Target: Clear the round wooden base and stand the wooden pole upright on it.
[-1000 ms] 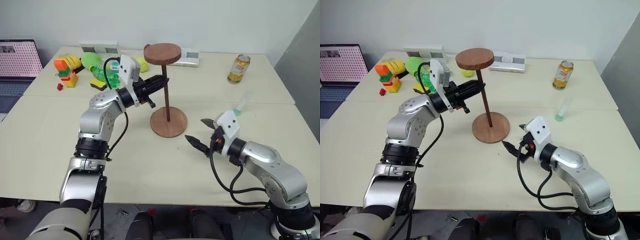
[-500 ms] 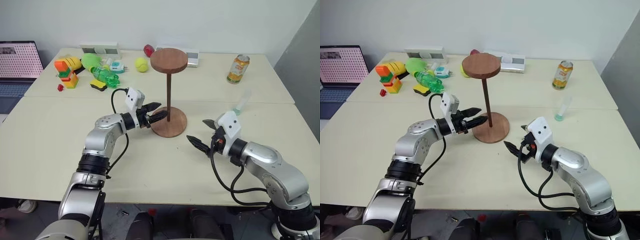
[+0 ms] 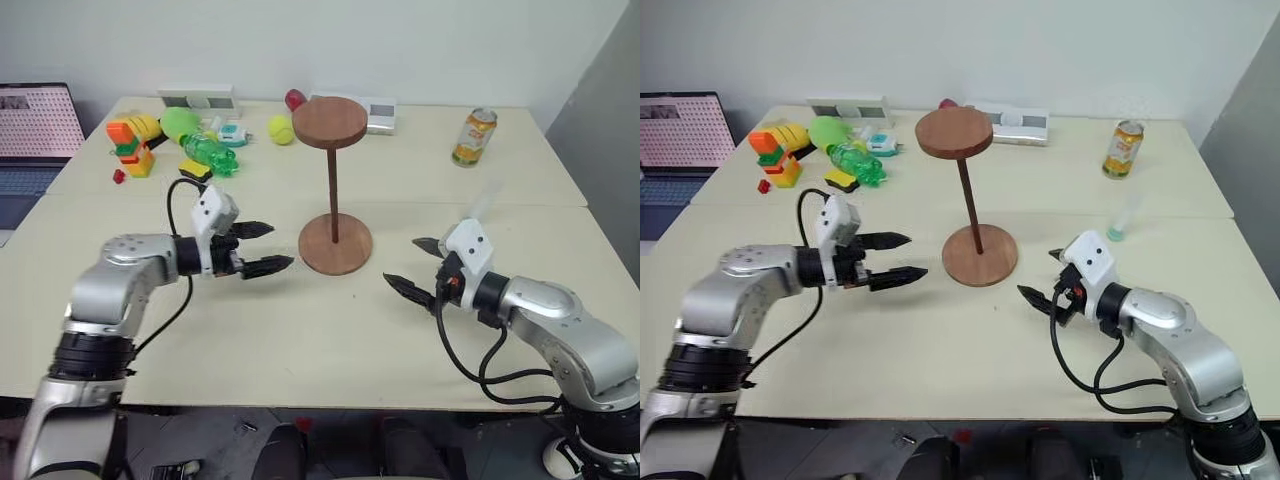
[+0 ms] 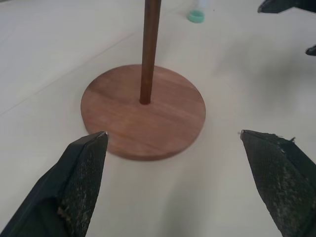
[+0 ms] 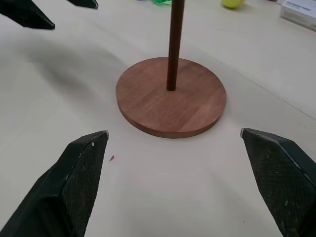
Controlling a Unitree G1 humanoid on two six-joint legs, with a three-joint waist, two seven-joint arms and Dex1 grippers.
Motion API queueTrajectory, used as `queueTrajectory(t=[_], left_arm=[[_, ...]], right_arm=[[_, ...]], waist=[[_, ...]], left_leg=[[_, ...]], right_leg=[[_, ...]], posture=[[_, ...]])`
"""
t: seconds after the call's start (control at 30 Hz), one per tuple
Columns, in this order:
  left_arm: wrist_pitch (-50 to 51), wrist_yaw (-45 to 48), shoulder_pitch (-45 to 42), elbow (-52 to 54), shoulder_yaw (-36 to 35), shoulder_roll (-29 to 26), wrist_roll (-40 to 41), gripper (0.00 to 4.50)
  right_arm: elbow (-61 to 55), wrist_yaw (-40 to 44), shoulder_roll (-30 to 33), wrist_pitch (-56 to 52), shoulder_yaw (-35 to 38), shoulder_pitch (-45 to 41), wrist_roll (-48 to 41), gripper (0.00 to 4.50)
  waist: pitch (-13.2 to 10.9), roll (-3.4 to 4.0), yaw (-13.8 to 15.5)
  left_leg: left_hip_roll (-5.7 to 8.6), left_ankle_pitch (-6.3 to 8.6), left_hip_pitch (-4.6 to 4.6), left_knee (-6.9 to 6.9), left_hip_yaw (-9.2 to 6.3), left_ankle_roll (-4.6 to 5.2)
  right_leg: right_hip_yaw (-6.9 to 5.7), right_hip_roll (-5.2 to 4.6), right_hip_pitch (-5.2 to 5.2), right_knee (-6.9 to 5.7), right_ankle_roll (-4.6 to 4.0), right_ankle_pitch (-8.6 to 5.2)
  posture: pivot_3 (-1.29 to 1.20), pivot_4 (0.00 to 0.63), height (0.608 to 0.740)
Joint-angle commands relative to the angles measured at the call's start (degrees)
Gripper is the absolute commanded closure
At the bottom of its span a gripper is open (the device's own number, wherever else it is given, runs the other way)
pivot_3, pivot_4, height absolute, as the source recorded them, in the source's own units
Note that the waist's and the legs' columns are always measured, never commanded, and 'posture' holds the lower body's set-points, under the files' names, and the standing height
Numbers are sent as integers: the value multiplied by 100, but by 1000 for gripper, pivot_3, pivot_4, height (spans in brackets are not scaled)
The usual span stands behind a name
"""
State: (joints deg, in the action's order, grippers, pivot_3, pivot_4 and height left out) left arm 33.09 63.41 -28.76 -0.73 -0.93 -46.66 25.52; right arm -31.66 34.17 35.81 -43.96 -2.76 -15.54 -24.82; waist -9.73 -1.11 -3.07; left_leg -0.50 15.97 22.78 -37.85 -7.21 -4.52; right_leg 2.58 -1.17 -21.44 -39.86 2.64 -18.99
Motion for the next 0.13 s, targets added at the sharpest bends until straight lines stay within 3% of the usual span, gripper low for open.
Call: queueTrajectory(t=[0.03,0.13], left_arm=[[-134,202,70,20,-371,-631,-147,11],[-465,-37,233,-162,-566,-773,-343,11]], right_arm=[[309,522,377,358,335,-131,-48,0],[750,711,474,603,304,-353,36,0]], waist=[[-2,2,-9],[-5,7,-14]], left_leg=[[0,0,0,0,0,0],[-2,0,-2,2,2,1]], right_leg=[[0,0,0,0,0,0],[0,2,-1,-2,0,0]], posture=[[0,150,740],[0,150,740]])
